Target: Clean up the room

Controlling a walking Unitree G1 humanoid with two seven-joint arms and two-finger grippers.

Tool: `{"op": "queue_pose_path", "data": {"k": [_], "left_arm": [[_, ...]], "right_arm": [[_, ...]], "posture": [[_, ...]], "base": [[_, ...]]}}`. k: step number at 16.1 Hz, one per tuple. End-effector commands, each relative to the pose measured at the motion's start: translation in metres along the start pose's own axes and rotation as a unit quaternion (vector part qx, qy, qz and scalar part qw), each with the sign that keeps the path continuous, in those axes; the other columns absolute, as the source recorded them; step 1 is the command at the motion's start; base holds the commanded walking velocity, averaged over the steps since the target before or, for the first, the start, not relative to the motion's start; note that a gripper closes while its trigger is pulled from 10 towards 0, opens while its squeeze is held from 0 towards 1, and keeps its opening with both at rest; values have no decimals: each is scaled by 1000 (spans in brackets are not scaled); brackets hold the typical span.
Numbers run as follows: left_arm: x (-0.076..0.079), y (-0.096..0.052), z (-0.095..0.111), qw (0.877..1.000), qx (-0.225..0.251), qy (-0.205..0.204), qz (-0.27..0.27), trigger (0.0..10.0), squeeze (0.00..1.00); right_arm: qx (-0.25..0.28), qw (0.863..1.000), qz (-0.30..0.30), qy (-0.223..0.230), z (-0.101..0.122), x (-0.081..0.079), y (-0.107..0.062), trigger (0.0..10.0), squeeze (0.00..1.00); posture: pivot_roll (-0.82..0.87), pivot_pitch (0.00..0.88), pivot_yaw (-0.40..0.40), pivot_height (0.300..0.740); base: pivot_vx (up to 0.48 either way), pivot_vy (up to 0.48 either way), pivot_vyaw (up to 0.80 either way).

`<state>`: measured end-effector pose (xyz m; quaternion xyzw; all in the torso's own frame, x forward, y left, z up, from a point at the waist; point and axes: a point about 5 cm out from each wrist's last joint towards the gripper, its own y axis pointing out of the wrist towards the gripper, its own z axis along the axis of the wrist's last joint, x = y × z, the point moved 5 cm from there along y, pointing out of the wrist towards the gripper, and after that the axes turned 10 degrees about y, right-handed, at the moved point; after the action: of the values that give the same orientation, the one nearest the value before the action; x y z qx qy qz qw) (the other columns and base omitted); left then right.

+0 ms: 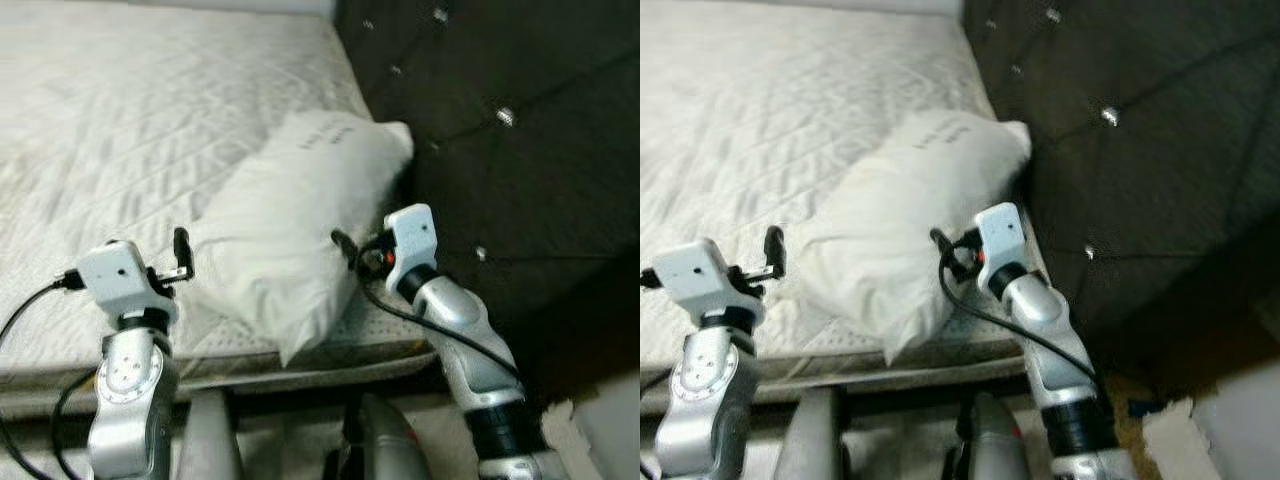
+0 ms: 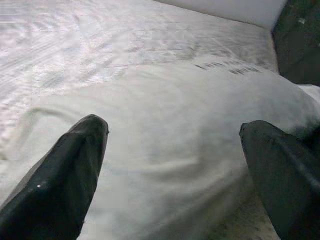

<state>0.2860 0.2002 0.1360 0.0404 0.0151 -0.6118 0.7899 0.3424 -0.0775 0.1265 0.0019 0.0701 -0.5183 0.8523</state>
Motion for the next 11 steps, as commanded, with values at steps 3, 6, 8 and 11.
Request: {"op": "queue_pose_path", "data": {"k": [3,6,8,11], "left_arm": [[3,-3,-2,1000,-7,2,0,10000,0],[-4,-9,-6,1000,-18,17,17,10000,0],[-10,-13,-9,999,-29,28,33,10000,0],[-17,-19,-12,997,-44,41,47,10000,0]], "right_arm": [[-24,1000,-3,-6,-9,5,-3,10000,0],[-65,998,17,-13,-25,0,-3,10000,0],[-101,993,50,-20,-39,-7,-6,10000,0],[-148,983,106,-21,-52,-20,-10,10000,0]], "posture": [[-48,108,-119,634],[-39,123,-117,634],[-33,134,-113,609],[-25,143,-105,579]], "base": [[0,0,0],[0,0,0],[0,0,0],[0,0,0]]}}
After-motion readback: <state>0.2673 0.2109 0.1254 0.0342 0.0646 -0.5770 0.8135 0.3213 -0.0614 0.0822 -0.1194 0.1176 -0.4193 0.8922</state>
